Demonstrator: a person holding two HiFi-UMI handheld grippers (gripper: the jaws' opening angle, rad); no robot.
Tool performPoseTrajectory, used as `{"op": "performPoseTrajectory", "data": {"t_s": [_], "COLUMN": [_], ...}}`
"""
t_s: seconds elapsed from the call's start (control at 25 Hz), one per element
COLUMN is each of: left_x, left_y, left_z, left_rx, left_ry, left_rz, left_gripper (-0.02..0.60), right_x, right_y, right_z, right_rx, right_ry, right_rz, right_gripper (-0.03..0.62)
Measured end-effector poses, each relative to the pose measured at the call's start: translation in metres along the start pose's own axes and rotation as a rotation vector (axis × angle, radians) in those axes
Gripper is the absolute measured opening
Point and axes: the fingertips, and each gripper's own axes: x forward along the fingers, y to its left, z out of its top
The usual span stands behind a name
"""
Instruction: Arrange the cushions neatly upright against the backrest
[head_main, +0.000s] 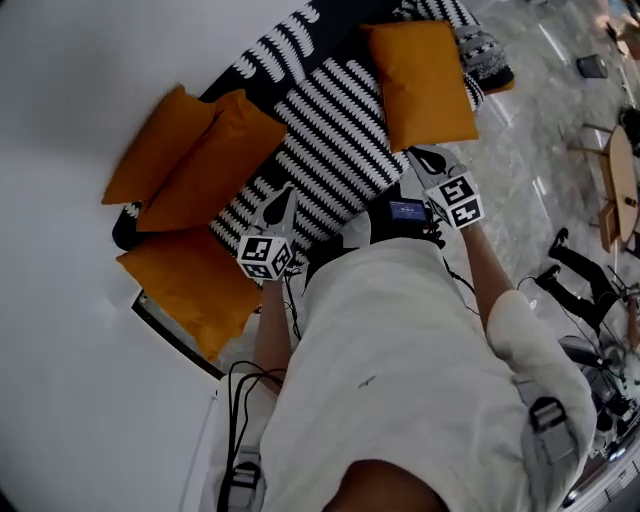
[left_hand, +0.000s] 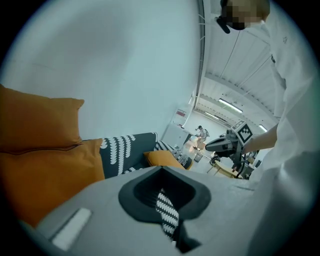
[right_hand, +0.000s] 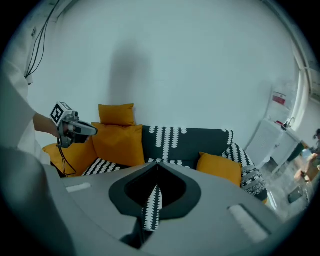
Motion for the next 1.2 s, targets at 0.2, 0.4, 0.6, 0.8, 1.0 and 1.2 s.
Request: {"op": "performPoseTrajectory", "data": {"t_s": [0.2, 0.4, 0.6, 0.8, 1.0, 1.2], "left_x": [0.093, 0.178, 0.252, 0.333, 0.396, 0.457], "left_y": [-0.045, -0.083, -0.117, -0.145, -0.141, -0.139], "left_z": [0.034, 0.055, 0.079, 0.107, 0.114, 0.094], "left_rx": [-0.038, -0.055, -0.005, 0.125, 0.212, 0.299], "left_ry": [-0.014, -0.022, 0.026, 0.118, 0.203, 0.332], "left_rz": [0.024, 0.014, -0.06, -0.167, -0.235, -0.306], "left_gripper": [0.002, 0.0, 0.0, 0.002, 0.002, 0.005], "right_x": [-0.005, -0.001, -0.006, -0.009, 0.005, 0.022], "right_y": [-0.103, -0.181, -0.24, -0.3, -0.319, -0.331], "right_z": [-0.013, -0.026, -0.046, -0.087, -0.135, -0.186], "right_rx": [0.019, 0.038, 0.122, 0.261, 0.4, 0.521], "right_ry": [-0.026, -0.043, -0.044, -0.007, 0.051, 0.114], "right_rz": [0.016, 0.03, 0.009, -0.066, -0.126, -0.142], "right_gripper": [0.026, 0.026, 0.026, 0.035, 0.049, 0.072]}}
